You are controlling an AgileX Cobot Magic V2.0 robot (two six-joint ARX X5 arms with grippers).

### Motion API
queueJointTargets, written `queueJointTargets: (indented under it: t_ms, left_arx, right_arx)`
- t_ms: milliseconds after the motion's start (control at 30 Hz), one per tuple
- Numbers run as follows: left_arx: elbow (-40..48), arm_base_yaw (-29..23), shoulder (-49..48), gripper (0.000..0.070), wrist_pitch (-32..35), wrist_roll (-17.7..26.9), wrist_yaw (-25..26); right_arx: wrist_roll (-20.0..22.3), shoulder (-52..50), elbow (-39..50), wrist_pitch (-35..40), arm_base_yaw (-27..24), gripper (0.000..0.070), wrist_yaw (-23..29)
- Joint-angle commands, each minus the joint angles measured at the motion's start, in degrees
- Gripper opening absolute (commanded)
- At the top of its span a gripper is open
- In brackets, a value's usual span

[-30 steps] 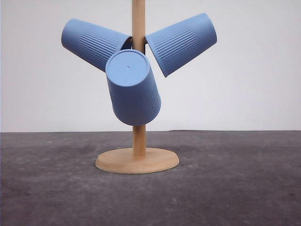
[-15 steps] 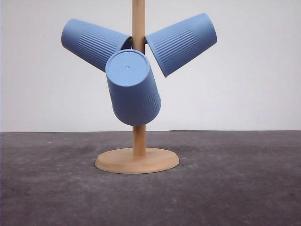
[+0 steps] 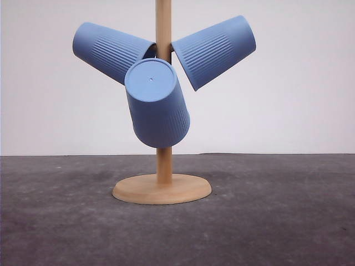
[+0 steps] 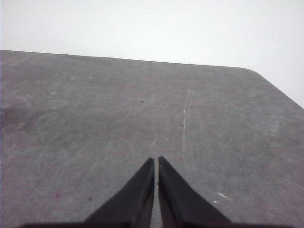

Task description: Place three cups

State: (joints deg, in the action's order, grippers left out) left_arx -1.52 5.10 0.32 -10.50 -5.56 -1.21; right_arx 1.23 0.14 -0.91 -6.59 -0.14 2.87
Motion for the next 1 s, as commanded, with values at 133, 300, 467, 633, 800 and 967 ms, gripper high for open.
queueJointTargets:
  t_ms: [133,300,467,633,800,967]
  left_arx:
    - [0.8,-0.1,-0.1,0.0,-0.2,-0.1,-0.1]
    - [0.8,-0.1,-0.1,0.0,-0.2,-0.1,-0.1]
    - [0.8,-0.1,-0.1,0.0,-0.2,-0.1,-0.1]
    - [0.8,-0.1,-0.1,0.0,-0.2,-0.1,-0.1]
    - [0.8,-0.1,-0.1,0.0,-0.2,-0.1,-0.1]
    - [0.8,-0.1,-0.1,0.0,-0.2,-0.1,-0.1]
  right_arx:
    - [-0.7,0.1,0.2,0.6,0.0,0.0013,0.2]
    - [-0.7,0.1,0.2,0.6,0.0,0.0013,0.2]
    - [-0.7,0.1,0.2,0.6,0.0,0.0013,0.2]
    - [-0.7,0.1,0.2,0.6,0.0,0.0013,0.2]
    - [-0.7,0.1,0.2,0.6,0.0,0.0013,0.2]
    - [-0.7,0.1,0.2,0.6,0.0,0.0013,0.2]
